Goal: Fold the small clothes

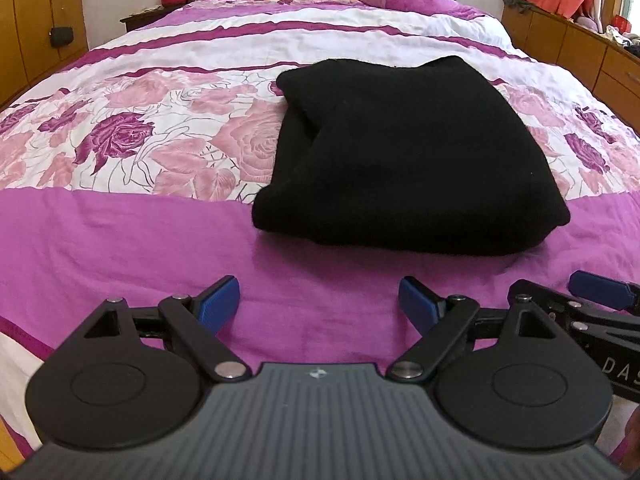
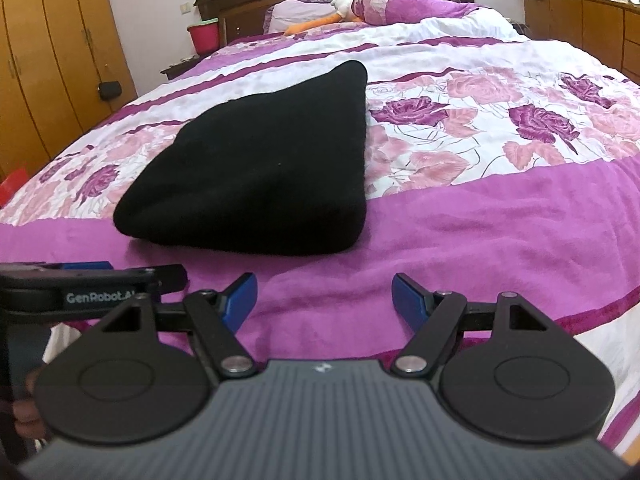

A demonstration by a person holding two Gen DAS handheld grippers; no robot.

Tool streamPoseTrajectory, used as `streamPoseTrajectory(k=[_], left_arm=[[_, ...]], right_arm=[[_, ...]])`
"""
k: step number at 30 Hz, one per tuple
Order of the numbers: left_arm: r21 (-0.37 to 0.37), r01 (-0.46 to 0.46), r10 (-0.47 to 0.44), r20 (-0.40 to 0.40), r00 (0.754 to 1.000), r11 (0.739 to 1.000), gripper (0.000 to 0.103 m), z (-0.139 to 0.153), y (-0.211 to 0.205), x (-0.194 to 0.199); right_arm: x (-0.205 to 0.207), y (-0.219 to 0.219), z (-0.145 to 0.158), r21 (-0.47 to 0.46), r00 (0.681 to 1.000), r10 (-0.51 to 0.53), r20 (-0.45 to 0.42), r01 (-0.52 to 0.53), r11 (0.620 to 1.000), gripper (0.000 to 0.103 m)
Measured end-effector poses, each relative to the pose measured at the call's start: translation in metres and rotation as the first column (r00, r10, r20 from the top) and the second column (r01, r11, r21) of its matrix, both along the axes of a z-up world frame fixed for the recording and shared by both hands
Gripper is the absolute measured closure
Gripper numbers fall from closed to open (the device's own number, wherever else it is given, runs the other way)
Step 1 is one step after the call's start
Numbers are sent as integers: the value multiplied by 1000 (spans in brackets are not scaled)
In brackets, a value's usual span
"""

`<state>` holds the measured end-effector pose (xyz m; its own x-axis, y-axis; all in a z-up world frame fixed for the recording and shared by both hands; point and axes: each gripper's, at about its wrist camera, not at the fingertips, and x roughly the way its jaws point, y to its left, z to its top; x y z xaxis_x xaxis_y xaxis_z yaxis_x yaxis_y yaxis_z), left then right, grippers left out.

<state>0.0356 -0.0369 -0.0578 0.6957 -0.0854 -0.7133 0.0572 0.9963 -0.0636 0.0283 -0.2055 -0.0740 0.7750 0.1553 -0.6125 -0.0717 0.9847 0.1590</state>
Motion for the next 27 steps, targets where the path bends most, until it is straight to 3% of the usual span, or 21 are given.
streamPoseTrajectory(k=[27], left_arm=[[2, 11, -11, -7, 1000, 1000, 13, -3, -1, 0]], right_arm=[[1, 4, 0, 3, 1000, 6, -1, -6, 1000, 27]])
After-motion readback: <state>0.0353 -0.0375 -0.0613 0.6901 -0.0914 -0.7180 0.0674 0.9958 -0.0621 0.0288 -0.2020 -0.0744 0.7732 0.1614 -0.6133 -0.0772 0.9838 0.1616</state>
